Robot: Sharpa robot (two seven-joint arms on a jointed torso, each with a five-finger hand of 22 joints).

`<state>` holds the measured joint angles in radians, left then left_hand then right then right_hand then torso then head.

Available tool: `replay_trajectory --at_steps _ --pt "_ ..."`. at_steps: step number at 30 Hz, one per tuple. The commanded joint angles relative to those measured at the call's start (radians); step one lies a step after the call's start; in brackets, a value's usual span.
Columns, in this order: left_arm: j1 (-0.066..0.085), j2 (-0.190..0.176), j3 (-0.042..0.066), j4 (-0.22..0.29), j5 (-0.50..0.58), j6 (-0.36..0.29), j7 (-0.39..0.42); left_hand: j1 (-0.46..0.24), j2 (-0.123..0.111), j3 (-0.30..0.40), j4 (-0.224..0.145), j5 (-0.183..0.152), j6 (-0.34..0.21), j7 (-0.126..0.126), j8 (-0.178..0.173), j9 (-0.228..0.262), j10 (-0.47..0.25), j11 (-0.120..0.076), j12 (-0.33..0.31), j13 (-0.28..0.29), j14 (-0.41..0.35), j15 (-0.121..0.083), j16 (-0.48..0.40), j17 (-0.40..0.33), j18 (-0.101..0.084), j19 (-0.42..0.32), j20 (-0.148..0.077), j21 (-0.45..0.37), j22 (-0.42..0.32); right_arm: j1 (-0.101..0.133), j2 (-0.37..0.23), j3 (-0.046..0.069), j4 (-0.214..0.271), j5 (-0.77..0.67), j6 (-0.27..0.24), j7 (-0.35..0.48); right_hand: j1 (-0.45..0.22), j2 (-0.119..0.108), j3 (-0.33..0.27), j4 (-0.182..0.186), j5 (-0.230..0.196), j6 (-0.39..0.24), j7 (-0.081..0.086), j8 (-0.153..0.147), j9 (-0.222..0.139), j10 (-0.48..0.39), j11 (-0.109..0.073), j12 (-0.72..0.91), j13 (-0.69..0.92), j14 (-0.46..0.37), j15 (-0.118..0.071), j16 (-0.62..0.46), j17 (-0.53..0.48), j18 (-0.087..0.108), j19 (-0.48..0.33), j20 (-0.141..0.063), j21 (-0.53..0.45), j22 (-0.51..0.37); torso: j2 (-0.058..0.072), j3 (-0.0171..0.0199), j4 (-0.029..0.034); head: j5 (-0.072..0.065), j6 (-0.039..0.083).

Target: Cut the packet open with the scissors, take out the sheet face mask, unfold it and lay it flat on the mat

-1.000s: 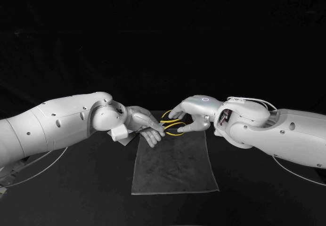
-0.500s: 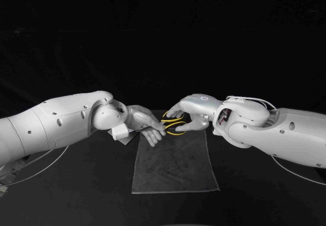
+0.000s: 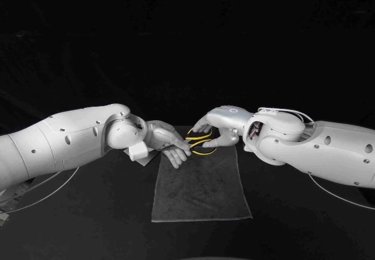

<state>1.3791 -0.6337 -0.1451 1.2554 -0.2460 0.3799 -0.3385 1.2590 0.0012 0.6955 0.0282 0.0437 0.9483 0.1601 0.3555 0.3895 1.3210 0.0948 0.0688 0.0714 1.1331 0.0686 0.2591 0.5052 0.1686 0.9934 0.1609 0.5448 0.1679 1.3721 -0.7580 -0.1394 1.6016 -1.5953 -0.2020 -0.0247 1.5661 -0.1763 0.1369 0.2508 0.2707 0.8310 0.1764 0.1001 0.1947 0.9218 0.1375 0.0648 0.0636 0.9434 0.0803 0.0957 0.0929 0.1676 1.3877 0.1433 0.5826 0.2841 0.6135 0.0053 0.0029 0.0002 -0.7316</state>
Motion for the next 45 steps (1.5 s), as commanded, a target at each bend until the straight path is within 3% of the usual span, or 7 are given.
replay_trajectory --at_steps 1,11,32,40,45 --pt "0.001 0.001 0.001 0.007 0.021 0.024 0.011 0.002 0.012 -0.002 -0.006 0.005 0.007 0.002 0.007 0.001 0.005 0.003 0.002 0.001 -0.001 -0.009 -0.006 0.001 0.012 -0.003 -0.004 0.004 0.001 -0.001 0.009 0.000 -0.012 -0.026 0.027 -0.008 0.001 0.001 0.005 -0.001 -0.004 0.002 0.003 0.001 0.000 0.001 -0.003 -0.003 -0.001 -0.004 0.004 -0.003 -0.001 0.008 0.006 0.000 -0.005 0.002 0.000 0.0005 0.0013 0.000 0.000" --pt "0.001 0.000 0.001 0.010 0.032 0.028 0.010 0.002 0.012 -0.002 -0.006 0.005 0.007 0.002 0.007 0.001 0.005 0.003 0.002 0.001 -0.001 -0.009 -0.006 0.001 0.012 -0.003 -0.004 0.004 0.001 -0.013 0.029 -0.005 -0.035 -0.028 0.070 -0.011 -0.003 0.007 0.016 -0.008 -0.012 0.010 0.000 0.005 0.002 0.007 -0.006 -0.001 0.000 0.008 0.002 -0.002 0.000 0.009 0.015 -0.001 0.000 0.005 0.000 -0.0002 0.0006 0.000 -0.002" --pt "0.001 0.001 0.001 0.022 0.047 0.055 0.009 -0.003 0.013 0.001 -0.010 0.005 0.007 0.002 0.007 0.004 0.006 0.003 0.002 0.001 0.000 -0.009 -0.007 0.002 0.012 -0.003 -0.004 0.006 0.002 -0.040 0.098 -0.008 -0.108 -0.051 0.091 -0.033 -0.019 0.019 0.047 -0.022 -0.032 0.033 0.001 0.013 0.004 0.038 -0.007 0.000 0.000 0.035 0.001 0.000 0.001 0.008 0.017 0.001 0.003 0.010 0.000 -0.0011 0.0014 0.001 -0.005" --pt "0.001 0.004 0.001 0.029 0.048 0.061 0.007 -0.003 0.013 0.001 -0.010 0.005 0.007 0.002 0.007 0.004 0.006 0.003 0.002 0.001 0.000 -0.009 -0.007 0.002 0.012 -0.003 -0.004 0.006 0.002 -0.049 0.137 -0.013 -0.144 -0.061 0.133 -0.052 -0.039 0.030 0.095 -0.032 -0.042 0.065 0.002 0.023 0.006 0.084 -0.007 0.002 0.001 0.083 -0.001 0.013 0.006 0.005 0.020 0.007 0.006 0.014 0.000 -0.0007 0.0011 0.003 -0.009" --pt "0.001 0.006 0.001 0.029 0.048 0.062 0.007 -0.003 0.013 0.001 -0.010 0.005 0.007 0.002 0.007 0.004 0.006 0.003 0.002 0.001 0.000 -0.009 -0.007 0.002 0.012 -0.003 -0.004 0.006 0.002 -0.055 0.157 -0.017 -0.158 -0.069 0.157 -0.064 -0.061 0.032 0.166 -0.029 -0.052 0.102 0.002 0.033 0.007 0.138 -0.007 0.002 0.000 0.123 -0.002 0.021 0.009 0.005 0.026 0.009 0.012 0.019 0.000 -0.0004 0.0005 0.004 -0.009"
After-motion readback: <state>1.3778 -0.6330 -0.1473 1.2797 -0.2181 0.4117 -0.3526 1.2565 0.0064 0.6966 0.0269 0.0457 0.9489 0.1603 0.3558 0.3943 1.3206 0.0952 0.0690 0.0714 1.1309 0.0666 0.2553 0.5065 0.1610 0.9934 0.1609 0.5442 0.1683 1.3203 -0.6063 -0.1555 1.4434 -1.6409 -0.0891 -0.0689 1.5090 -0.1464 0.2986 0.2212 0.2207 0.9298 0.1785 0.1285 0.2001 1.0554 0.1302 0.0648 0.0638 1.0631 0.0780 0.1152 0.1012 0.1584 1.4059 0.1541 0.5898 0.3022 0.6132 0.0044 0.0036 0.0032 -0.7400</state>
